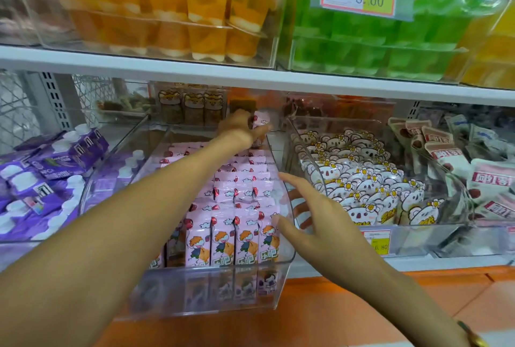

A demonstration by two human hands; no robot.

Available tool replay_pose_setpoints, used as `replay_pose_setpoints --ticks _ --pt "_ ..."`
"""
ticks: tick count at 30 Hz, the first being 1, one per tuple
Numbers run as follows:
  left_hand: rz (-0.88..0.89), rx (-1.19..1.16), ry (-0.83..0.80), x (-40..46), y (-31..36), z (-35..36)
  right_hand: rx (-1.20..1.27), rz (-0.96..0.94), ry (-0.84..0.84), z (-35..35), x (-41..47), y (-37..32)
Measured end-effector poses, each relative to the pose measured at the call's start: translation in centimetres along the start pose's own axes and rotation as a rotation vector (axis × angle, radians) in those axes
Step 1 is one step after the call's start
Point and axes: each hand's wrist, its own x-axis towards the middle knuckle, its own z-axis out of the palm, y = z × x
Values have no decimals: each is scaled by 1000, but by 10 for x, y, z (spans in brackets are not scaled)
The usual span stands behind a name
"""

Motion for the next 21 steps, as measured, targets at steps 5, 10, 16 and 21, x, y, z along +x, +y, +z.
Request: replay_pose_setpoints --ticks 5,10,16,21 --pt "-71 142 -56 1 -6 0 5 -5 -9 0 2 0" --pt "136 80 18 -7 -25 -1 0 -1 -5 -1 2 2" --pt "273 309 -207 -11 -41 -4 8 -6 -10 -9 4 4" --pt "317 304 -165 -14 -30 -5 47 57 50 -14 4 5"
